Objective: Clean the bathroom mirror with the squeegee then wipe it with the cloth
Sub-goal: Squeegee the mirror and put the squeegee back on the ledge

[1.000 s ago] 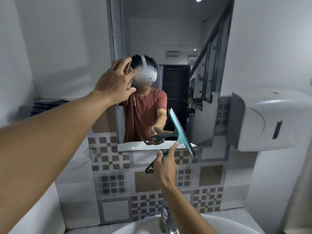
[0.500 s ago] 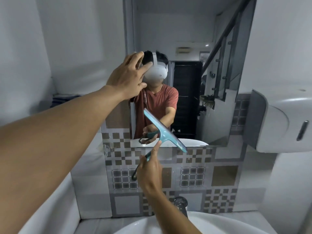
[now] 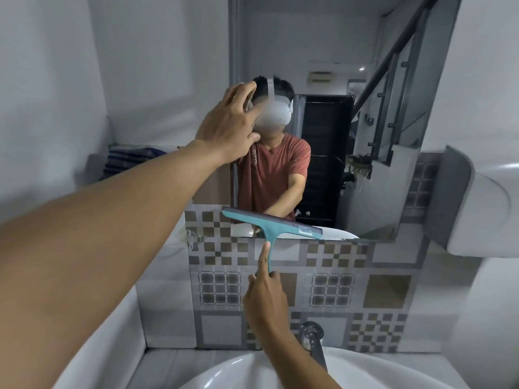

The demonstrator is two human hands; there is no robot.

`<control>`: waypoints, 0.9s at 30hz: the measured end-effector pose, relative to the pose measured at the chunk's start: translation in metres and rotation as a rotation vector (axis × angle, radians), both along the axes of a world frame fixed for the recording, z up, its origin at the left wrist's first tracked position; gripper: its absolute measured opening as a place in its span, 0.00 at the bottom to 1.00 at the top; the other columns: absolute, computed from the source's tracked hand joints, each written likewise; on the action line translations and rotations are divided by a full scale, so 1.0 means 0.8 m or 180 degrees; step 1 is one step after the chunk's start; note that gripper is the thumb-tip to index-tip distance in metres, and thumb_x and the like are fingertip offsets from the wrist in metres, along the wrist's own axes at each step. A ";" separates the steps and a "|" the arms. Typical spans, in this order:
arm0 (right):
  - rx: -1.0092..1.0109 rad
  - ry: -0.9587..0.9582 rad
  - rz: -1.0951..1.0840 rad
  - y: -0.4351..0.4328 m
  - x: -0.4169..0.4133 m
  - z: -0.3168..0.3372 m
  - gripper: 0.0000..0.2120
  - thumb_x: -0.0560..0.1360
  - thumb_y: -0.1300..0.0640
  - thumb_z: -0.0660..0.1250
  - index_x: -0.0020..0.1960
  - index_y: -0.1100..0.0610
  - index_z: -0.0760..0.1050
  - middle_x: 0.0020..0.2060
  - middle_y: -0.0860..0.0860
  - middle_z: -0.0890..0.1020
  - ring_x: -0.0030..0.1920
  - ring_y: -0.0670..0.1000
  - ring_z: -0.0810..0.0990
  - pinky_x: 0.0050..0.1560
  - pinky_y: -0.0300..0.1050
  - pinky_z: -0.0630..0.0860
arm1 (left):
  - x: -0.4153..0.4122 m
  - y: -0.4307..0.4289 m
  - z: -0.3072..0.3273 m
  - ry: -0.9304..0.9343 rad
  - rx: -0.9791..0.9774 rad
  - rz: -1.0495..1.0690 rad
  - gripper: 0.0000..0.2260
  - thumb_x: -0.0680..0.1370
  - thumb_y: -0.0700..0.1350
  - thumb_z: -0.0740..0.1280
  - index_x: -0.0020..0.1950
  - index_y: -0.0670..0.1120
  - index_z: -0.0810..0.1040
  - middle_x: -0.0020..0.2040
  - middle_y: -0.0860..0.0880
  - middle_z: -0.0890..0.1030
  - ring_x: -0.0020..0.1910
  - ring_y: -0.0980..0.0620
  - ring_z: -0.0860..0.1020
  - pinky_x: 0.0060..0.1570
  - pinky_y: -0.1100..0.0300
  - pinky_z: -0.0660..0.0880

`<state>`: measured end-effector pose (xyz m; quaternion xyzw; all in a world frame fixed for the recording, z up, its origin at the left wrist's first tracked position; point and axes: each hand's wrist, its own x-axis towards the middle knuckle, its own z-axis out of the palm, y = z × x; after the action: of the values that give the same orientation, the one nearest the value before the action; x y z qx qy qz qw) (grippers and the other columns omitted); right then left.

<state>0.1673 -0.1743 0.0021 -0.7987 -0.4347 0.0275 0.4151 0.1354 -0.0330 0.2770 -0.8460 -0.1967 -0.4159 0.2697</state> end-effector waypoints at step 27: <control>-0.0854 -0.0622 0.0072 -0.047 0.029 -0.016 0.42 0.83 0.61 0.60 0.80 0.44 0.32 0.48 0.56 0.76 0.40 0.55 0.80 0.43 0.53 0.83 | 0.005 -0.010 -0.091 0.0130 -0.0231 0.0092 0.38 0.73 0.54 0.75 0.79 0.48 0.62 0.79 0.38 0.58 0.78 0.37 0.56 0.73 0.43 0.62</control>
<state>0.1908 -0.2118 -0.0109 -0.8409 -0.4743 0.0121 0.2602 0.1395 -0.0409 0.2039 -0.8606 -0.2184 -0.3871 0.2488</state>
